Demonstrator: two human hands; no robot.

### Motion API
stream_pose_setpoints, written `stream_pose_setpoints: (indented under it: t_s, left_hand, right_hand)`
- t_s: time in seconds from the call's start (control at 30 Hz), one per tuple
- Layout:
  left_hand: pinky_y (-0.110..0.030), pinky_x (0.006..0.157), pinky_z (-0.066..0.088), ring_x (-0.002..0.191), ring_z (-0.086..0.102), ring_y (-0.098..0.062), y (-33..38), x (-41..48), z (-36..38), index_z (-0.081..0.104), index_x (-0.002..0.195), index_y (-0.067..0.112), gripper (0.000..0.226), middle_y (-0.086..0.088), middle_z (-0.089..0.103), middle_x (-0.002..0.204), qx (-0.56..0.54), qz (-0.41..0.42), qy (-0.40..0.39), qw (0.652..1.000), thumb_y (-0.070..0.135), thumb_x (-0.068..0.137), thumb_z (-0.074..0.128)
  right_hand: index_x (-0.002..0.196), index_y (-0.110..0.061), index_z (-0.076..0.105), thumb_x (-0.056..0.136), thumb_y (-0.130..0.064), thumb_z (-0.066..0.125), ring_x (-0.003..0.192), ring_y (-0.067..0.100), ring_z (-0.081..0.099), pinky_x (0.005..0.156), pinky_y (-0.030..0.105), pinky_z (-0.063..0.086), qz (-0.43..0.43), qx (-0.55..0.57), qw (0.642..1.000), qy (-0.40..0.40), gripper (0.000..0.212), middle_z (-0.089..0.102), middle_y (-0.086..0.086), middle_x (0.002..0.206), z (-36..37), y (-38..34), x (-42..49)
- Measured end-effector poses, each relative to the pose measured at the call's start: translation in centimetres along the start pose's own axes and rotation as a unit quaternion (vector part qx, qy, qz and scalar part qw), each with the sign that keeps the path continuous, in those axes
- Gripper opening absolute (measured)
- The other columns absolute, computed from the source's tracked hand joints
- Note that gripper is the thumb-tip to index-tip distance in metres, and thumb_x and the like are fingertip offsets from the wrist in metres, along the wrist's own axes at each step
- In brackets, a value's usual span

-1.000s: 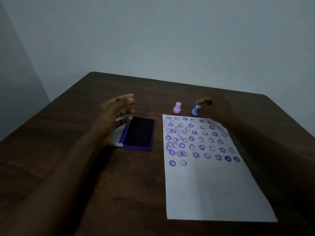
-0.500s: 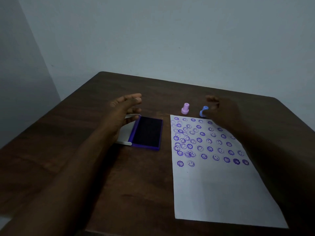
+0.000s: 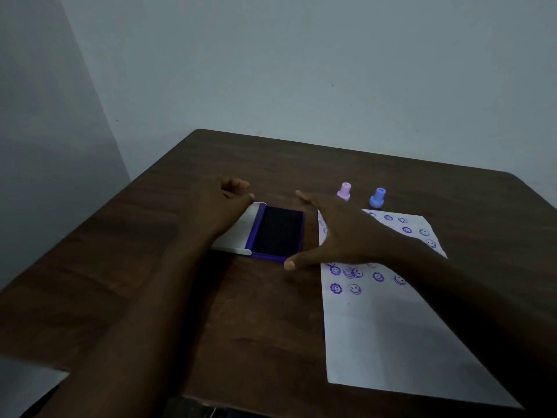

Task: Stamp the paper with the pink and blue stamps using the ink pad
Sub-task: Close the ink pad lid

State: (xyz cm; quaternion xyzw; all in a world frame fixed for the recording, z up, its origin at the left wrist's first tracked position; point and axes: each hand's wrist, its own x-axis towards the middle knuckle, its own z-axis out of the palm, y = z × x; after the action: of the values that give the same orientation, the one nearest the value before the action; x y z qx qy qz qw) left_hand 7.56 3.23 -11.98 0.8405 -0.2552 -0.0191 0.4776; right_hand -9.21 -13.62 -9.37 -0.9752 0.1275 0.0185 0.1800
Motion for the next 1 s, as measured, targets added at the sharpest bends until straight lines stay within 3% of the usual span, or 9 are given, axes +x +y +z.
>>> stream_pose_setpoints:
  t_s: [0.13, 0.27, 0.43, 0.5, 0.6, 0.67, 0.77, 0.87, 1.0]
  left_hand:
    - [-0.029, 0.065, 0.039, 0.081, 0.055, -0.014, -1.1, -0.1, -1.2, 0.067, 0.094, 0.022, 0.019, 0.005, 0.062, 0.089, 0.205, -0.003, 0.031, 0.978, 0.038, 0.085, 0.067]
    - [-0.029, 0.06, 0.035, 0.071, 0.051, -0.018, -1.4, -0.2, -1.8, 0.065, 0.085, 0.007, 0.028, -0.007, 0.059, 0.078, 0.252, -0.054, 0.034, 0.966, 0.03, 0.096, 0.054]
    - [-0.03, 0.06, 0.036, 0.07, 0.053, -0.018, -1.3, -0.3, -1.5, 0.068, 0.09, 0.009, 0.035, -0.007, 0.06, 0.078, 0.27, -0.05, 0.051, 0.96, 0.035, 0.099, 0.047]
    - [-0.029, 0.06, 0.037, 0.071, 0.055, -0.018, -1.3, -0.1, -1.7, 0.069, 0.093, 0.006, 0.035, -0.009, 0.062, 0.08, 0.235, -0.057, 0.036, 0.97, 0.035, 0.099, 0.048]
    - [-0.031, 0.076, 0.038, 0.095, 0.058, -0.023, -0.9, 0.5, -2.2, 0.067, 0.102, 0.015, 0.022, -0.003, 0.062, 0.102, 0.089, -0.075, 0.014, 0.993, 0.034, 0.096, 0.058]
    - [-0.026, 0.074, 0.039, 0.097, 0.053, -0.014, -0.2, 0.4, -2.6, 0.063, 0.103, 0.029, 0.013, 0.006, 0.057, 0.108, -0.041, -0.092, 0.002, 0.995, 0.033, 0.091, 0.067]
    - [-0.023, 0.066, 0.047, 0.096, 0.061, -0.011, 0.9, -0.4, -2.6, 0.066, 0.105, 0.03, 0.021, 0.006, 0.065, 0.11, -0.186, -0.082, -0.022, 0.979, 0.025, 0.085, 0.072]
    - [-0.024, 0.066, 0.049, 0.095, 0.062, -0.008, 2.1, -1.3, -1.3, 0.067, 0.114, 0.028, 0.035, 0.008, 0.065, 0.108, -0.222, -0.076, -0.036, 0.971, 0.03, 0.081, 0.076]
    - [-0.031, 0.078, 0.055, 0.098, 0.065, -0.012, 2.9, -1.8, 1.2, 0.065, 0.119, 0.03, 0.069, 0.005, 0.067, 0.111, -0.19, -0.102, -0.067, 0.974, 0.057, 0.059, 0.085]
  right_hand:
    - [0.154, -0.029, 0.017, 0.049, -0.085, 0.069, 0.141, 0.02, 0.039, 0.108, 0.03, 0.03, -0.003, -0.027, 1.0, -0.005, 0.129, 0.036, -0.001, 0.158, 1.0, -0.2, 0.5]
    - [0.153, -0.027, 0.018, 0.051, -0.087, 0.065, 0.141, 0.024, 0.038, 0.114, 0.04, 0.029, 0.005, -0.031, 0.999, 0.012, 0.128, 0.04, 0.002, 0.155, 1.3, -0.2, 0.2]
    - [0.154, -0.028, 0.018, 0.052, -0.087, 0.064, 0.143, 0.027, 0.034, 0.114, 0.043, 0.027, 0.017, -0.044, 0.999, 0.004, 0.126, 0.037, 0.002, 0.157, 1.1, -0.4, 0.2]
    - [0.154, -0.029, 0.018, 0.052, -0.087, 0.064, 0.144, 0.028, 0.031, 0.114, 0.044, 0.026, 0.023, -0.05, 0.998, 0.001, 0.126, 0.036, 0.002, 0.158, 1.0, -0.5, 0.1]
    - [0.154, -0.029, 0.017, 0.052, -0.087, 0.064, 0.145, 0.03, 0.03, 0.114, 0.045, 0.026, 0.027, -0.052, 0.998, 0.004, 0.126, 0.037, 0.002, 0.157, 0.8, -0.6, 0.0]
    - [0.154, -0.029, 0.017, 0.053, -0.086, 0.065, 0.145, 0.03, 0.028, 0.115, 0.046, 0.024, 0.027, -0.051, 0.998, 0.006, 0.126, 0.036, 0.002, 0.158, 0.9, -0.6, -0.1]
    - [0.155, -0.027, 0.014, 0.053, -0.085, 0.066, 0.147, 0.031, 0.024, 0.117, 0.048, 0.018, 0.027, -0.046, 0.998, 0.013, 0.128, 0.032, 0.002, 0.16, 0.9, -0.7, -0.2]
    - [0.155, -0.026, 0.015, 0.051, -0.084, 0.068, 0.148, 0.031, 0.022, 0.118, 0.048, 0.014, 0.017, -0.034, 0.999, 0.036, 0.13, 0.029, 0.0, 0.161, 1.1, -0.6, -0.3]
    - [0.154, -0.03, 0.015, 0.05, -0.086, 0.066, 0.151, 0.023, 0.014, 0.12, 0.049, 0.002, -0.002, -0.015, 0.998, 0.057, 0.128, 0.017, -0.005, 0.165, 1.5, -0.1, -0.5]
